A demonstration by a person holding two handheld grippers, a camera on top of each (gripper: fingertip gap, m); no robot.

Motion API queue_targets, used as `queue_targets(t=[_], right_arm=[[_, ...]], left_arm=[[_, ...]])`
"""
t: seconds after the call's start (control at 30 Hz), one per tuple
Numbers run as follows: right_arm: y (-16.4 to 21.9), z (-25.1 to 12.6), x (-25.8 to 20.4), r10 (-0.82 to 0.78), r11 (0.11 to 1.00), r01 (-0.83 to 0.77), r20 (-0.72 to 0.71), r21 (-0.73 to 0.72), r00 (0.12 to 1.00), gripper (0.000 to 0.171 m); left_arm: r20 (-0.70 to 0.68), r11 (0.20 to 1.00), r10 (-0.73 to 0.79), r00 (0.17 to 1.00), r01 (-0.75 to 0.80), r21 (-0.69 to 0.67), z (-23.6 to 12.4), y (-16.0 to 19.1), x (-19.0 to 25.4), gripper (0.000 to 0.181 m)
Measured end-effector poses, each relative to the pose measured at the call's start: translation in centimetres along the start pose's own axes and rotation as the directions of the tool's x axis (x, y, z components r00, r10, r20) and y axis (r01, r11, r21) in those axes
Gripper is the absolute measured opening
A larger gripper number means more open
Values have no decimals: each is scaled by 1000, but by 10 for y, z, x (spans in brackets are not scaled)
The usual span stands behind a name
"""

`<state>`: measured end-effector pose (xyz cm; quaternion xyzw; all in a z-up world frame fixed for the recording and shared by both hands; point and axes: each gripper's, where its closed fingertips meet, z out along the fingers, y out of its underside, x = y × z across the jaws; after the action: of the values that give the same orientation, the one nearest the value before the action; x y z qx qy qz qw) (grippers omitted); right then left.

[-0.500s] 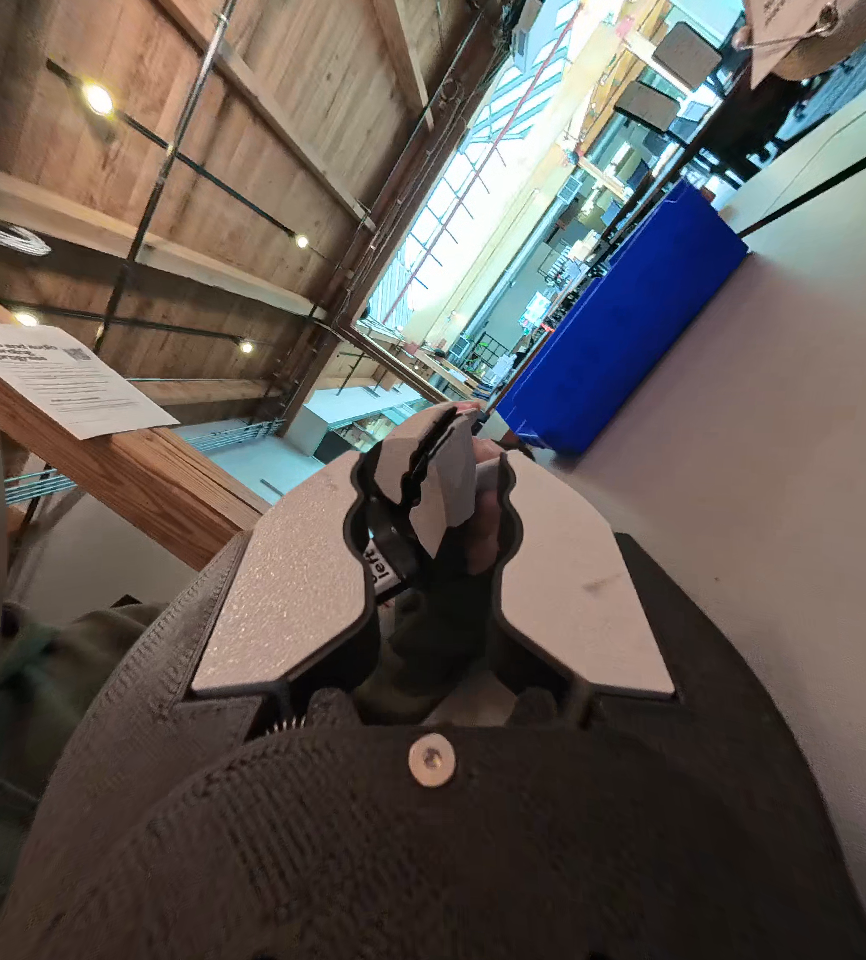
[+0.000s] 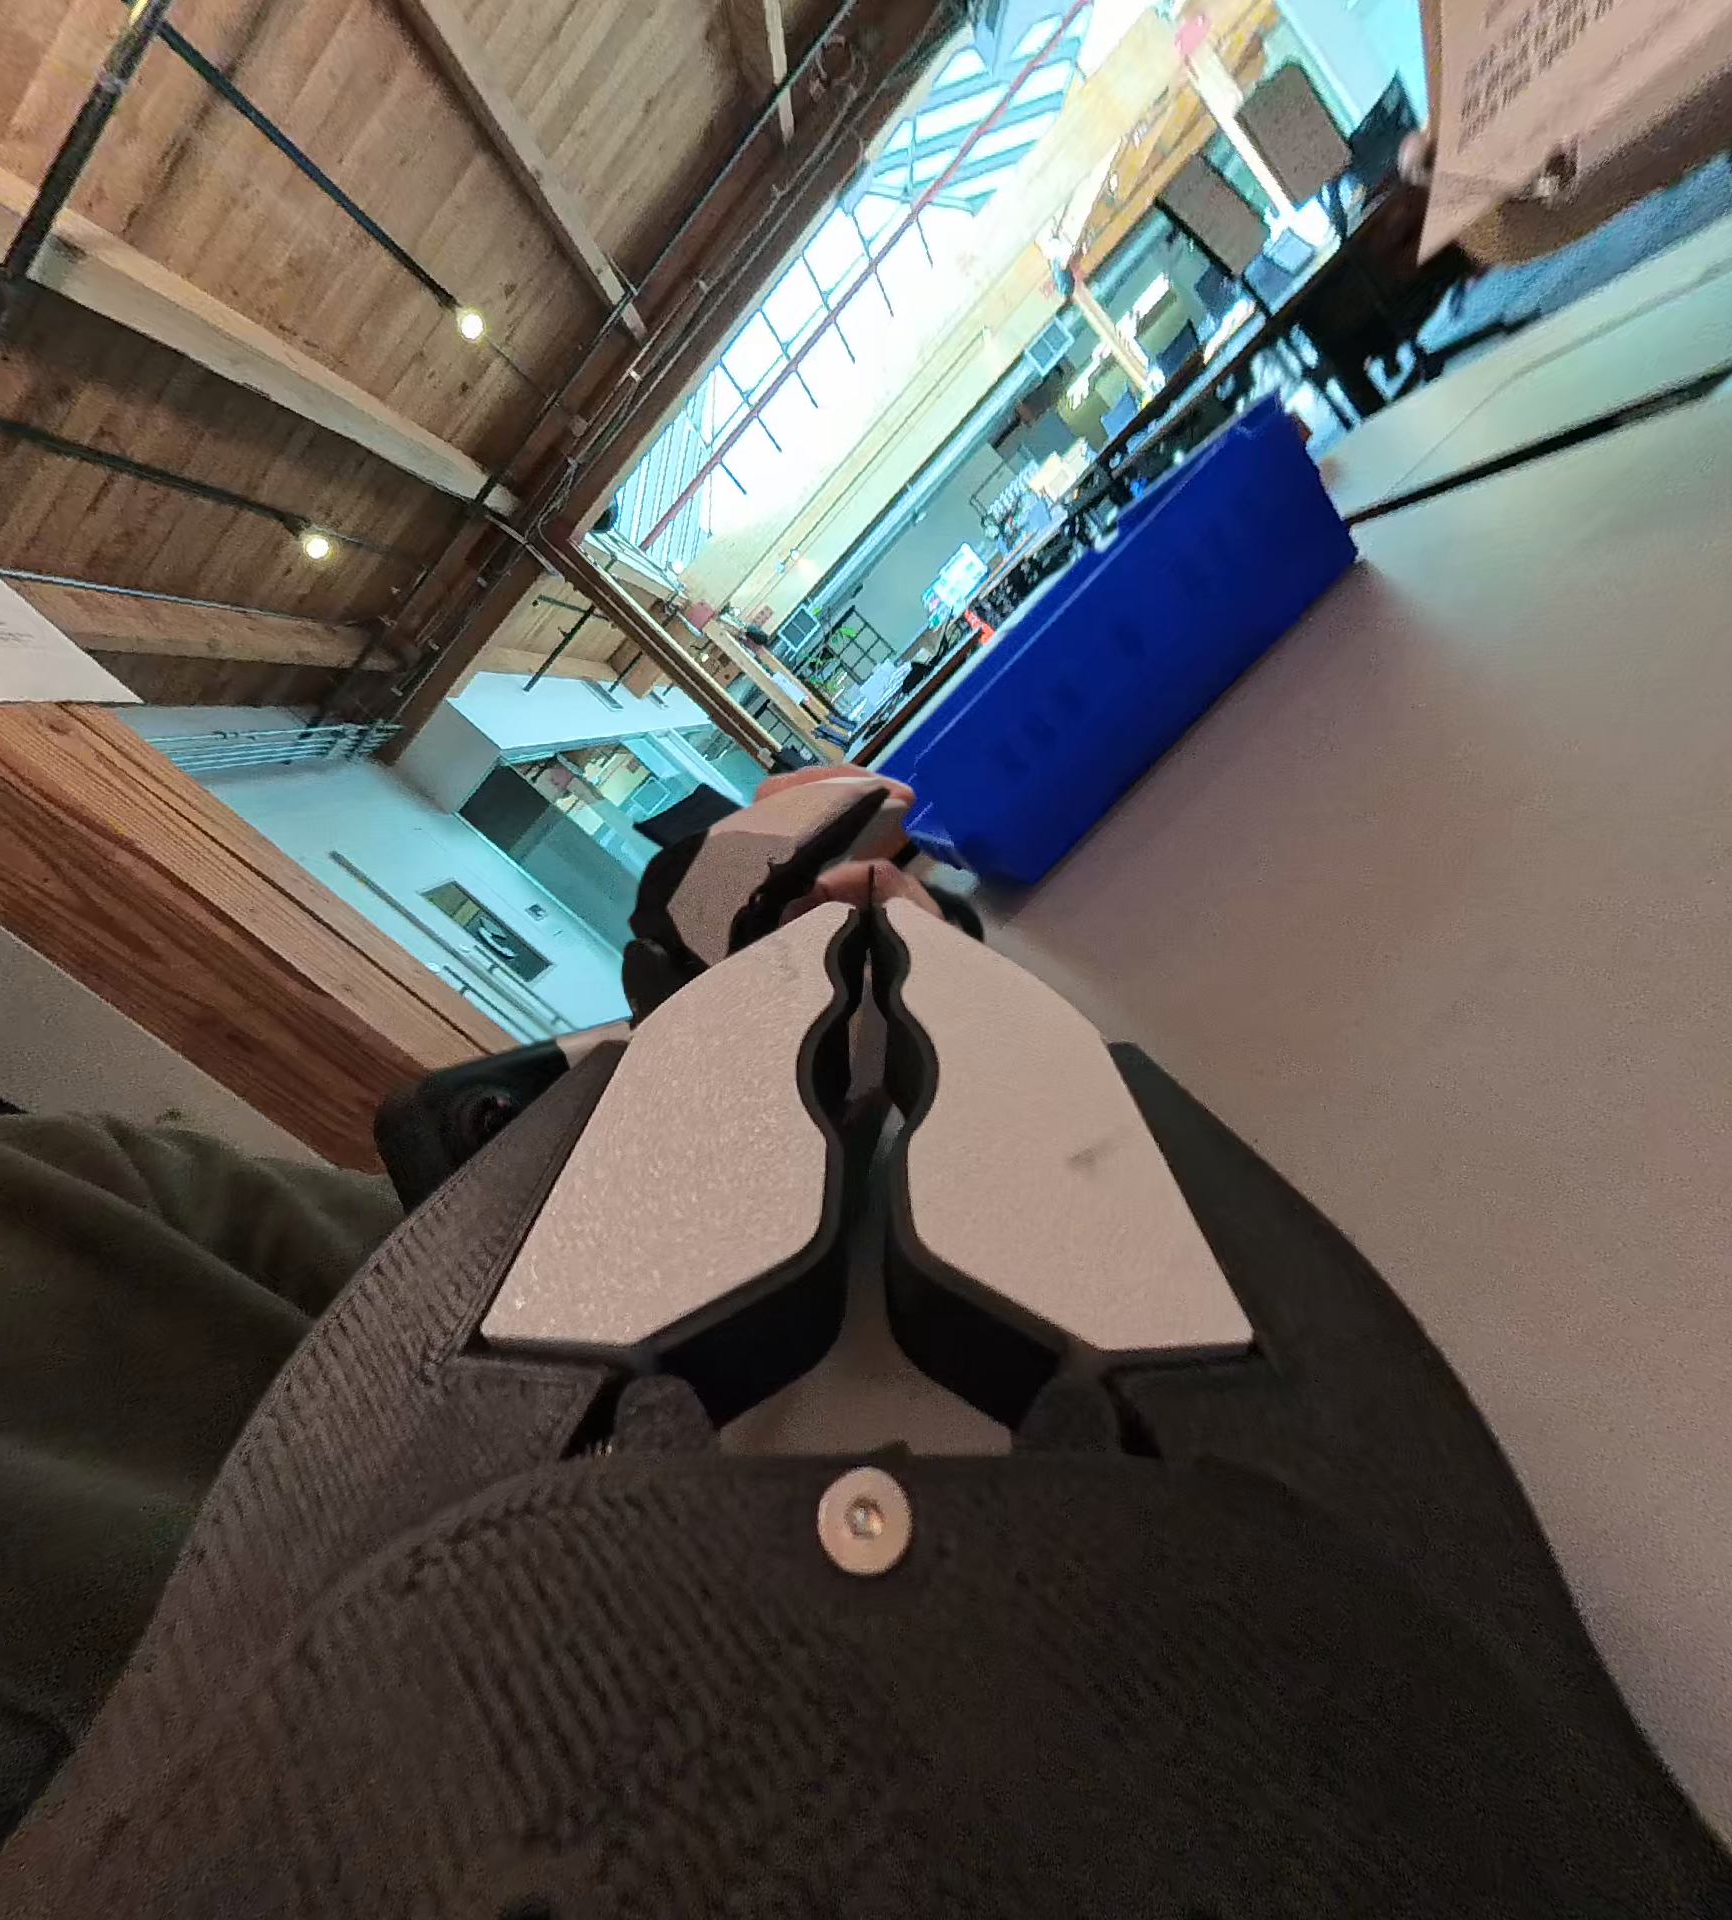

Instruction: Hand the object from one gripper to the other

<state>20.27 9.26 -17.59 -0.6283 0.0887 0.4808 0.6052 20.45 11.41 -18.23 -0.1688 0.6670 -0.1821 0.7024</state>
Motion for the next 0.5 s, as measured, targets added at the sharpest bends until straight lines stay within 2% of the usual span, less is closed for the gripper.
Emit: queue_targets(t=[0.07,0.13,0.2,0.27,0.33,0.37,0.43,0.5], right_arm=[[-11,-4,-1,-66,996,67,-22,52,998,0],[-22,-9,0,-138,984,144,-63,109,988,0],[-32,-14,0,-220,958,236,-110,162,969,0],[-37,-17,-2,-301,926,325,-146,189,942,0],[-35,-14,-5,-389,893,416,-171,172,905,0],[-32,-11,-7,-427,879,453,-177,149,887,0],[-25,-5,-7,-496,850,518,-189,93,847,0],[-21,-2,-7,-542,823,565,-213,59,813,0]], left_arm=[[-88,980,-199,976,200,0,1,1,6,38],[-205,902,-421,883,431,4,-1,-5,12,38],[-320,747,-631,706,665,-6,-3,-15,12,33],[-404,528,-782,474,849,-27,-4,-26,6,28],[-439,336,-854,280,941,-52,-4,-29,-1,27],[-433,271,-874,220,961,-60,-3,-27,-3,24],[-444,219,-879,173,974,-53,-4,-26,-5,17],[-443,258,-872,211,965,-48,-4,-26,-4,13]])
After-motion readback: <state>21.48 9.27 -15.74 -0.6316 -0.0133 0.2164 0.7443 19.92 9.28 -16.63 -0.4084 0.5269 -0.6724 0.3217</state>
